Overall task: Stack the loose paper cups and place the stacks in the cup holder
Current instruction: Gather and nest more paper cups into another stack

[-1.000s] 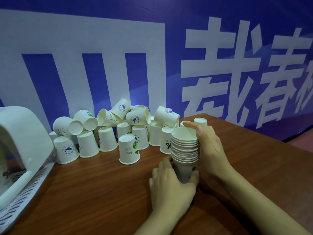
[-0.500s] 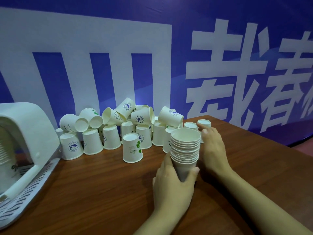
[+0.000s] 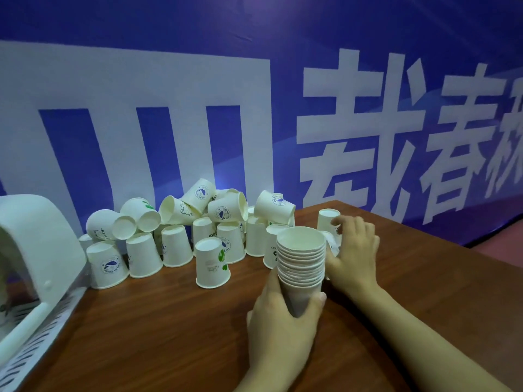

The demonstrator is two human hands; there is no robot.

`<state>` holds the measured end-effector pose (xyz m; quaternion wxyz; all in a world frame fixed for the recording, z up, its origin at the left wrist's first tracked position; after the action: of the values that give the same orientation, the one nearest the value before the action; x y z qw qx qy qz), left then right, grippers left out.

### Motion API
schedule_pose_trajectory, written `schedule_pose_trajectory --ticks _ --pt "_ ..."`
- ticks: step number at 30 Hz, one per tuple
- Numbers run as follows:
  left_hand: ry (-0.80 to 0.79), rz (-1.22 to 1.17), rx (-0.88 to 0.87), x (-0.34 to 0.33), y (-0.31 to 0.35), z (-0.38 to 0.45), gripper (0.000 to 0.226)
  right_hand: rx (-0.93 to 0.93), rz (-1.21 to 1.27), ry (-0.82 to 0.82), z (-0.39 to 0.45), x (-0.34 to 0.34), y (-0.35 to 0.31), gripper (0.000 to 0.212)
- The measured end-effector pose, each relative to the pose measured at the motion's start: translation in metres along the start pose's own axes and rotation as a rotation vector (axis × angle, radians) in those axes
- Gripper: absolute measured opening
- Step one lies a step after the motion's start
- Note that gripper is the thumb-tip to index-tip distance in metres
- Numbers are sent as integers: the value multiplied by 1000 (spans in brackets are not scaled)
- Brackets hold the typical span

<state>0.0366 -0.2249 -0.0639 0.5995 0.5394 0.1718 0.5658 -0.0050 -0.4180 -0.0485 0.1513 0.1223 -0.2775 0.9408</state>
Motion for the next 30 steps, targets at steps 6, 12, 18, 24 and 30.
schedule_pose_trajectory --ticks 6,12,18,24,30 --pt "-2 12 -6 -2 0 2 76 -245 -168 -594 4 4 11 107" --pt "9 31 -28 -1 1 1 78 -452 248 -432 6 21 -7 87" --pt "-3 62 -28 -2 0 1 68 -339 811 -111 18 41 -39 41" --pt "-27 125 -43 -5 -4 3 69 -251 1006 -195 15 50 -54 55" --pt "-66 133 -71 -7 -1 1 76 -125 799 -270 9 49 -62 60"
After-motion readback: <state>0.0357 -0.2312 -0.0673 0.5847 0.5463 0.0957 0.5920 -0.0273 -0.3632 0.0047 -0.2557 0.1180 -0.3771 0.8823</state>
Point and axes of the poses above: each hand's wrist, its own z-axis towards the middle knuckle, its own x-axis out of the back of the hand, y = z × x, the point moved 2 cm from there along z, towards the middle knuckle, and after that the axes turned 7 degrees about y, right-handed, at the moved point
